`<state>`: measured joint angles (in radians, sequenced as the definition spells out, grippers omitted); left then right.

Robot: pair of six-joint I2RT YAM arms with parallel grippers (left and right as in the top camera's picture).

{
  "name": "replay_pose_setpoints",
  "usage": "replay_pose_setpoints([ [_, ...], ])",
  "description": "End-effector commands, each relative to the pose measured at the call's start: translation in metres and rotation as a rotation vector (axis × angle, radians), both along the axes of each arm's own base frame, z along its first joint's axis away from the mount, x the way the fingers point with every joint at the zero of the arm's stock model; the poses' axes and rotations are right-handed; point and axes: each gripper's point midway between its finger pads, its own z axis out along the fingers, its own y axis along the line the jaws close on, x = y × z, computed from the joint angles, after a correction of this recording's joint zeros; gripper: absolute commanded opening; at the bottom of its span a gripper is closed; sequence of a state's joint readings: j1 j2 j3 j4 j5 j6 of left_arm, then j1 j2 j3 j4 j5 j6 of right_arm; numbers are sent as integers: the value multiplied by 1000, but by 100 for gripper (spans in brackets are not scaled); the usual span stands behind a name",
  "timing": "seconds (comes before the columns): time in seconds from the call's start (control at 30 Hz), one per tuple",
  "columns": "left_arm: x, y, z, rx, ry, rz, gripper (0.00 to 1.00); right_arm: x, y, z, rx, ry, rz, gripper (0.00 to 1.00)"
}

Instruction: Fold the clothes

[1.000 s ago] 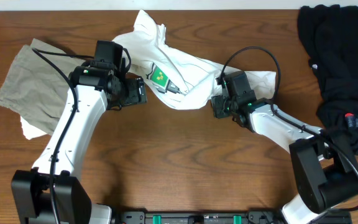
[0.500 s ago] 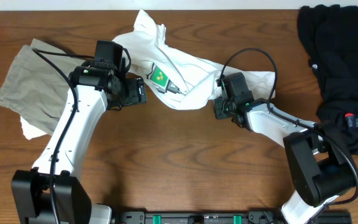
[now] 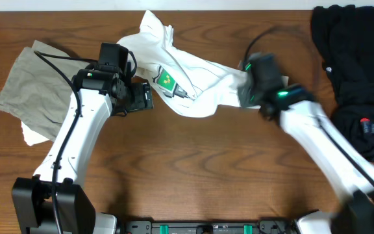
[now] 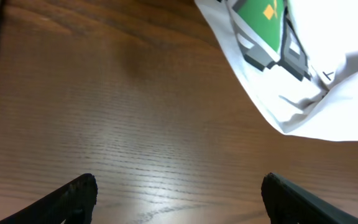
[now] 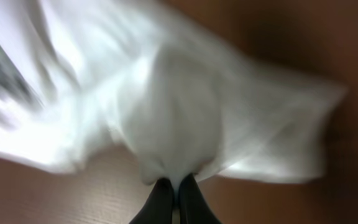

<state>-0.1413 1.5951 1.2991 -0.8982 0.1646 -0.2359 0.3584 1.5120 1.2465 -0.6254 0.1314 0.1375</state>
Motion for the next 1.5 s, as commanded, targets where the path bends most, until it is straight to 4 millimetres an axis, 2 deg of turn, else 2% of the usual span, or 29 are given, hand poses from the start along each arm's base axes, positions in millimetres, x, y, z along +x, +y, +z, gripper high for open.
replay_pose_setpoints([
  [0.0,-5,-15,1,-83,20,-28,87,5,-33,99,-41,-231,-55,1],
  [0.07,-7,-24,3,-139,28,-44,87,3,-50,134,-22,-303,-96,1],
  [0.17,-9,-33,6,-187,35,-60,87,-2,-73,156,-11,-352,-155,1],
  [0.27,-12,-40,7,-211,43,-75,87,-6,-85,152,-23,-329,-183,1],
  [0.4,-15,-52,7,-211,42,-112,87,-10,-88,139,-41,-273,-186,1],
  [0.67,-11,-101,6,-214,-49,-255,87,-7,-88,143,-15,-290,-205,1],
  [0.87,-10,-122,-16,-72,-83,-358,87,-4,-87,147,-1,-311,-207,1],
  [1.13,-27,-164,-52,19,-56,-548,86,-4,-86,147,2,-311,-204,1],
  [1.3,-18,-188,-67,131,-149,-586,86,-5,-85,146,5,-305,-199,1],
  [1.47,-7,-221,-84,119,-232,-606,86,-5,-85,146,5,-304,-199,1],
])
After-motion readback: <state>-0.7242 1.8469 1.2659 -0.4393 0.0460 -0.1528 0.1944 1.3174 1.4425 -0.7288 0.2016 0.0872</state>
